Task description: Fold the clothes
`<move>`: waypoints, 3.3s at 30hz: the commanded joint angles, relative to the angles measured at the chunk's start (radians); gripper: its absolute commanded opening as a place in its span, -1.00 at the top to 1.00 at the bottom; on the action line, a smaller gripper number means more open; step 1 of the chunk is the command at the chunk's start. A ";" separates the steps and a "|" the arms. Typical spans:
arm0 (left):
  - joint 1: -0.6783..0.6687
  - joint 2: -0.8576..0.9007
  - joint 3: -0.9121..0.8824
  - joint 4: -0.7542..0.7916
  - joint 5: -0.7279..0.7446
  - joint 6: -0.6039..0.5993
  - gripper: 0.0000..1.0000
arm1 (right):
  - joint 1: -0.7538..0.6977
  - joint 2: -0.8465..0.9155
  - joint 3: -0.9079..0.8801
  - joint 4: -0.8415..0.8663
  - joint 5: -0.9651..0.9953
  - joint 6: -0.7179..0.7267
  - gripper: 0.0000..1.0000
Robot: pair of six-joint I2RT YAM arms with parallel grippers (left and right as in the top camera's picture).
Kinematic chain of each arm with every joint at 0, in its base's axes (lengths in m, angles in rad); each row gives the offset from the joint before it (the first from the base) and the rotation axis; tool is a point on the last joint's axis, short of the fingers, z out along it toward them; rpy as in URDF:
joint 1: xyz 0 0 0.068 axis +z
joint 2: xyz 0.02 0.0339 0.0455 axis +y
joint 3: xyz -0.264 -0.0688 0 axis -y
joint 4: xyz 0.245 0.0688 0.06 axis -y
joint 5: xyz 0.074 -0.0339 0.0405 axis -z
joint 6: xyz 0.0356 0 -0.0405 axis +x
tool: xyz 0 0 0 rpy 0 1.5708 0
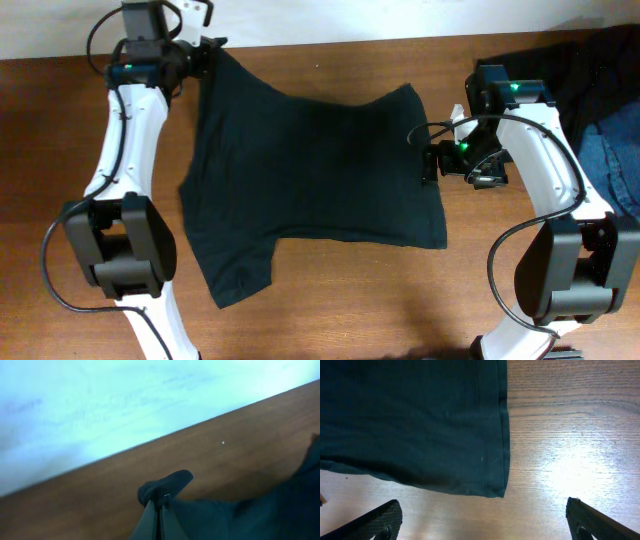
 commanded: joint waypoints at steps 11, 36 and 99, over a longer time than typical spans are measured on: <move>-0.009 0.117 0.017 0.044 -0.164 0.083 0.99 | 0.006 -0.023 -0.004 0.003 -0.009 0.005 -0.97; 0.012 0.211 0.069 0.026 -0.198 -0.138 0.18 | 0.006 -0.023 -0.004 0.003 -0.009 0.005 -0.97; 0.067 0.341 0.070 -0.314 -0.173 -0.169 0.99 | 0.006 -0.023 -0.004 0.003 -0.009 0.005 -0.97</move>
